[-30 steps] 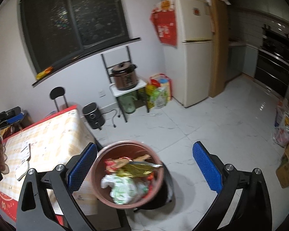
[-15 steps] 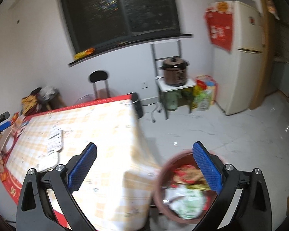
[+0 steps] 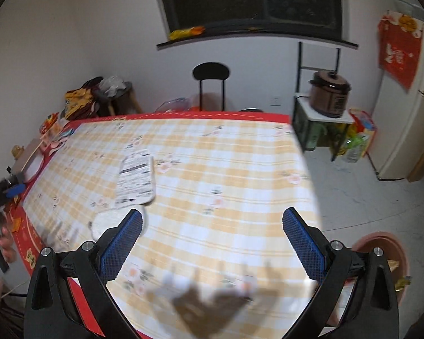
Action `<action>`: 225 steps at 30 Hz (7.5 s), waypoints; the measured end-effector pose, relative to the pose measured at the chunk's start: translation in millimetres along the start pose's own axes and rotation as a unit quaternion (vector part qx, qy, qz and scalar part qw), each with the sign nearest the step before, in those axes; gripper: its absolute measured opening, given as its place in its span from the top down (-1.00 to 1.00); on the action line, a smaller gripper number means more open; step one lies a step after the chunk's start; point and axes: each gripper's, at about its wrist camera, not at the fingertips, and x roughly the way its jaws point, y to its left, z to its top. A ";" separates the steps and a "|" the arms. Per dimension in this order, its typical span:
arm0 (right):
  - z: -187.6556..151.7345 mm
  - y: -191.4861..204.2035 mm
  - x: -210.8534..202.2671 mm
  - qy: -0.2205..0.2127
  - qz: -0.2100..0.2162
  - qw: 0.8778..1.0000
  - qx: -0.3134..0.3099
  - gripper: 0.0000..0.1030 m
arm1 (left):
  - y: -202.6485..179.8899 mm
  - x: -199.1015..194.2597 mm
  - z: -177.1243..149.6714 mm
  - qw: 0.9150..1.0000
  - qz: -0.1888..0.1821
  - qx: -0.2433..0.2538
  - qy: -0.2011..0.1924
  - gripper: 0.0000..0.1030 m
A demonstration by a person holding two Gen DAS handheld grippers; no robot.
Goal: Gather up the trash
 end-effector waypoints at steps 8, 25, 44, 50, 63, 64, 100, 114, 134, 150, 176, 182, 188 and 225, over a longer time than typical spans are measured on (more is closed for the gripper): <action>6.4 50.5 41.7 0.032 -0.002 0.999 -0.010 -0.89 | 3.8 80.6 -22.9 0.991 -0.024 0.095 0.090 -0.88; -12.1 19.7 78.6 0.093 -0.067 0.992 0.046 -0.90 | -16.1 230.8 23.7 0.975 -0.152 0.000 0.164 -0.58; -26.5 8.4 117.2 0.128 -0.062 0.988 0.068 -0.90 | -26.0 277.5 16.4 0.969 -0.167 -0.021 0.182 -0.45; -36.3 23.0 126.7 0.141 -0.043 0.987 0.070 -0.90 | -22.4 276.5 8.7 0.966 -0.157 -0.024 0.202 0.55; -66.4 94.4 167.8 0.208 0.053 0.973 0.087 -0.90 | 31.4 153.1 29.9 0.986 -0.140 -0.014 0.084 0.89; -69.3 104.4 173.4 0.218 0.064 0.970 0.088 -0.89 | 42.7 141.5 28.4 0.988 -0.133 -0.022 0.076 0.89; -60.5 198.0 244.2 0.212 -0.025 0.976 -0.050 -0.79 | 135.7 15.1 -15.5 0.990 -0.082 -0.117 -0.015 0.89; -36.1 126.1 146.8 0.076 0.034 0.997 -0.008 -0.78 | 62.0 28.4 -8.1 0.991 -0.120 -0.055 0.001 0.89; -61.3 -77.5 -0.2 -0.038 -0.033 0.991 0.123 -0.78 | -134.1 29.0 -24.3 0.977 -0.206 0.056 0.017 0.89; -119.6 -284.5 -85.6 -0.065 -0.161 0.959 0.225 -0.79 | -277.1 37.1 -58.6 0.964 -0.241 0.109 0.037 0.89; -140.7 -352.2 -144.2 -0.092 -0.167 0.949 0.251 -0.90 | -385.8 33.5 -122.6 0.948 -0.268 0.161 0.062 0.89; -148.2 -360.6 -187.5 -0.122 -0.176 0.943 0.254 -0.90 | -419.5 35.3 -139.2 0.937 -0.293 0.179 0.069 0.89; -160.9 -369.3 -236.7 -0.157 -0.185 0.935 0.259 -0.90 | -460.4 42.4 -159.5 0.922 -0.317 0.206 0.082 0.89; -259.6 -420.3 -313.9 -0.169 -0.241 0.891 0.346 -0.90 | -595.6 124.2 -211.2 0.887 -0.303 0.321 0.135 -0.60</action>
